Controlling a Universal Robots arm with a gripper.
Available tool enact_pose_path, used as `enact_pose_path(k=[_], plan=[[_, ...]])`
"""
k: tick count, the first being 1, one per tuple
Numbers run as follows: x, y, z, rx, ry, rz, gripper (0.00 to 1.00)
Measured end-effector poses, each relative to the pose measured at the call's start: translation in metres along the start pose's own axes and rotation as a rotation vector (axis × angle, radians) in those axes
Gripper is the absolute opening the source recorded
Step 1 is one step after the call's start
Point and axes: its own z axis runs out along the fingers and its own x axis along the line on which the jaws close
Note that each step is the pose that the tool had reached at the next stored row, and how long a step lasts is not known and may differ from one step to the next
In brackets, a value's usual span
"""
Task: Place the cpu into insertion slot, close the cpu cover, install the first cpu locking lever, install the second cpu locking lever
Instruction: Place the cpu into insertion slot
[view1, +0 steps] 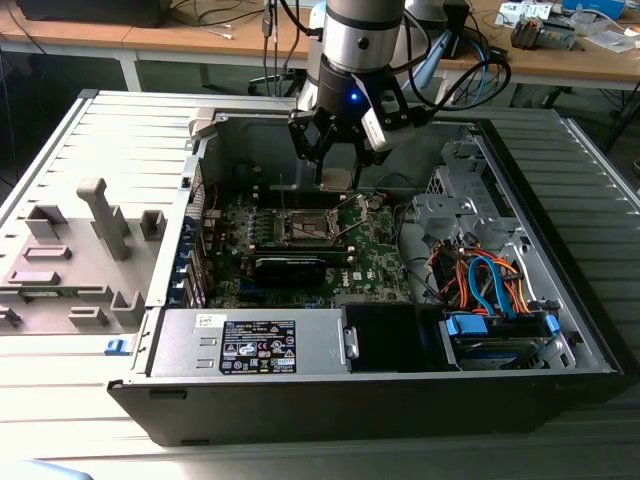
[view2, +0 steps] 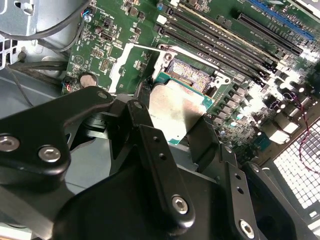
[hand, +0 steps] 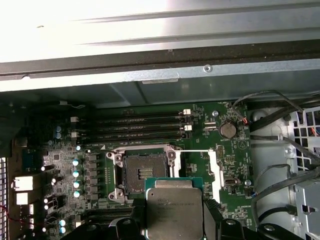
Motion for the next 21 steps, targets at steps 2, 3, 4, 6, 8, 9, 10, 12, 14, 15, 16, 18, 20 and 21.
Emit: enact_pose_path(k=[2, 3, 4, 6, 8, 9, 10, 12, 14, 15, 16, 18, 20, 21], plan=[[0.0000, 0.0000, 0.0001, 0.0000, -0.0001, 0.004, 0.55], [0.0000, 0.0000, 0.0002, 0.0000, -0.0002, 0.005, 0.55], [0.0000, 0.0000, 0.0002, -0.0001, -0.0002, 0.006, 0.55], [0.0000, 0.0000, 0.0003, 0.0000, -0.0003, 0.008, 0.55], [0.0000, 0.0000, 0.0004, -0.0001, -0.0004, 0.010, 0.55], [0.0000, 0.0000, 0.0005, -0.0001, -0.0004, 0.011, 0.55], [0.0000, 0.0000, 0.0005, -0.0002, -0.0005, 0.012, 0.55], [0.0000, 0.0000, 0.0006, -0.0001, -0.0005, 0.014, 0.55], [0.0000, 0.0000, 0.0007, -0.0002, -0.0006, 0.016, 0.55], [0.0000, 0.0000, 0.0008, -0.0002, -0.0006, 0.016, 0.55], [0.0000, 0.0000, 0.0008, -0.0002, -0.0007, 0.017, 0.55], [0.0000, 0.0000, 0.0009, -0.0003, -0.0007, 0.019, 0.55], [0.0000, 0.0000, 0.0010, -0.0003, -0.0008, 0.020, 0.55], [0.0000, 0.0000, 0.0010, -0.0003, -0.0008, 0.021, 0.55]])
